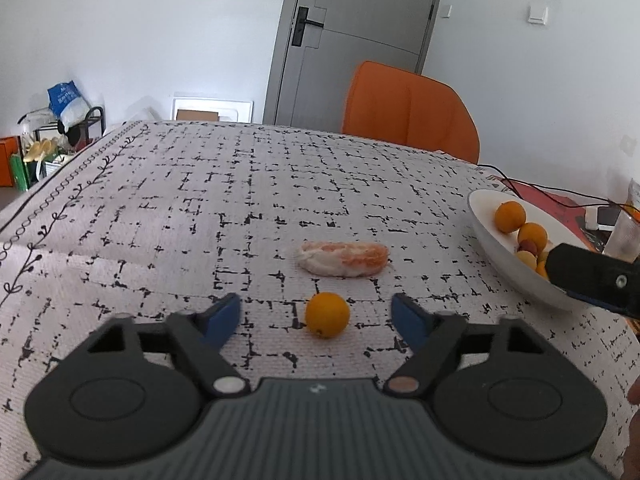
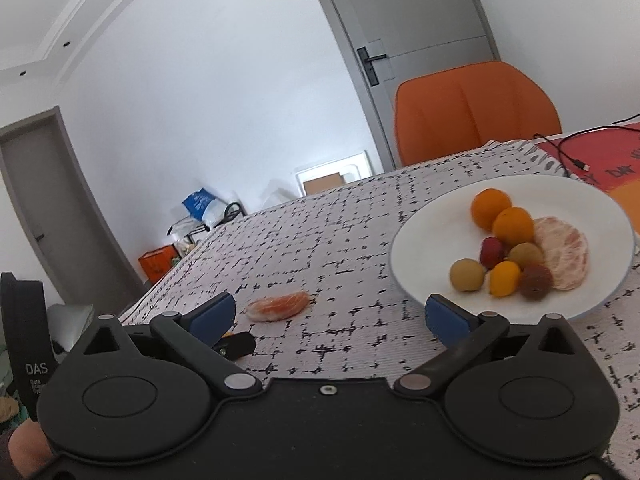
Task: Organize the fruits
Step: 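Move both tools back toward the peeled tangerine and small orange, then grasp the small orange with the left tool while the right tool grasps the peeled tangerine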
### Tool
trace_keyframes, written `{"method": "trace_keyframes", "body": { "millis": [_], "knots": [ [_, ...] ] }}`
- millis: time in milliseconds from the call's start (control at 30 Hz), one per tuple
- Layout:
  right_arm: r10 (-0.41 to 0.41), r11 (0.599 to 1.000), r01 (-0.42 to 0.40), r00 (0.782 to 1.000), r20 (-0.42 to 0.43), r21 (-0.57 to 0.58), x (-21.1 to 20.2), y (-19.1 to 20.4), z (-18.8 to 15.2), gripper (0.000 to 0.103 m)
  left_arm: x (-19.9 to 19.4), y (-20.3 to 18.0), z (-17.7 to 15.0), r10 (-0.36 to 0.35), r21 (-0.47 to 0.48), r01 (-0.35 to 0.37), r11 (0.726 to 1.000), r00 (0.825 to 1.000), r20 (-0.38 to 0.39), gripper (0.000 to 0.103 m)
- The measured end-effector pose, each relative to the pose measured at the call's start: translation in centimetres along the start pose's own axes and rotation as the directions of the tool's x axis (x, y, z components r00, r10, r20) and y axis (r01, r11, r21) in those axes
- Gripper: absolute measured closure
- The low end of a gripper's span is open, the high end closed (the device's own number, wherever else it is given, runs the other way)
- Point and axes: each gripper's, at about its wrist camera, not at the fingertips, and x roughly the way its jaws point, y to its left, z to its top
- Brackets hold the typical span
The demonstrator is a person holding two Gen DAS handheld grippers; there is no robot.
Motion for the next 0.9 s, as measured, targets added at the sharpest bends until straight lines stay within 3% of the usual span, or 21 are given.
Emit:
{"method": "trace_keyframes", "body": {
  "millis": [100,133,167,567,900],
  "knots": [
    [0.002,1.0,-0.002,1.0,-0.016,-0.004,0.7,0.4,0.0,0.0,0.1,0.2,0.1,0.006,-0.009,-0.006,1.0,1.0,-0.002,0.058],
    [0.003,1.0,-0.003,1.0,-0.022,-0.003,1.0,0.6,0.1,0.0,0.1,0.4,0.1,-0.005,-0.012,0.005,1.0,1.0,-0.005,0.073],
    [0.005,1.0,-0.005,1.0,-0.027,-0.003,1.2,0.7,0.0,0.0,0.1,0.5,0.1,-0.01,-0.015,0.01,1.0,1.0,-0.009,0.081],
    [0.003,0.998,-0.01,0.994,-0.112,-0.057,4.4,2.4,-0.1,0.008,-1.1,2.7,0.5,-0.012,-0.067,0.014,0.998,1.0,0.028,0.081],
    [-0.024,0.992,0.001,0.984,-0.178,-0.125,7.5,4.5,0.0,0.011,-2.1,5.6,1.0,0.031,-0.126,-0.023,0.992,0.998,0.063,0.081]
  ]
}}
